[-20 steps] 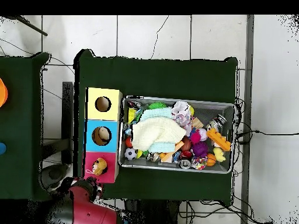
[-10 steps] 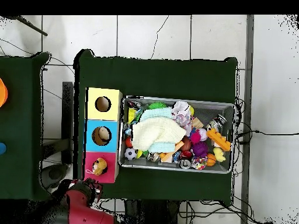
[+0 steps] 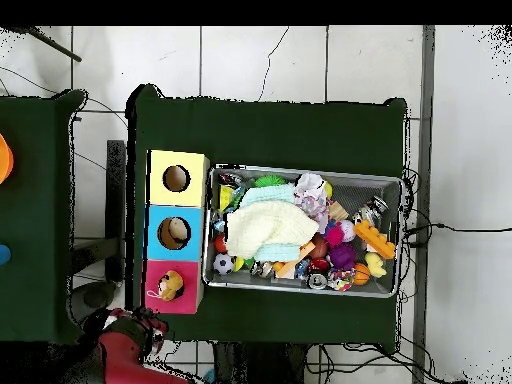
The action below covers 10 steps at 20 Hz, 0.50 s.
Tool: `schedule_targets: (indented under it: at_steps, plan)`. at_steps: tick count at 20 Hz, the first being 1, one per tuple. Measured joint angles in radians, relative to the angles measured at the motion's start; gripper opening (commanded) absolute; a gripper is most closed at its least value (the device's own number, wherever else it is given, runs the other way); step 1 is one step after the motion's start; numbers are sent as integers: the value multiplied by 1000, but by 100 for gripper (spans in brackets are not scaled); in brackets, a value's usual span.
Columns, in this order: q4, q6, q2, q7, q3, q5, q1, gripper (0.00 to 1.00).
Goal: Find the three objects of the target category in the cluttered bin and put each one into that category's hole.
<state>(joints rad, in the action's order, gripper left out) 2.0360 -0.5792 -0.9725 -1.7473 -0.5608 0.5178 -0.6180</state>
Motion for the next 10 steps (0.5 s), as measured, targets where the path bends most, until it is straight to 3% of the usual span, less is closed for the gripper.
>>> schedule_targets:
  at_steps: [10]
  plan:
    - [-5,8,-7,-6,6,-2,35,0]
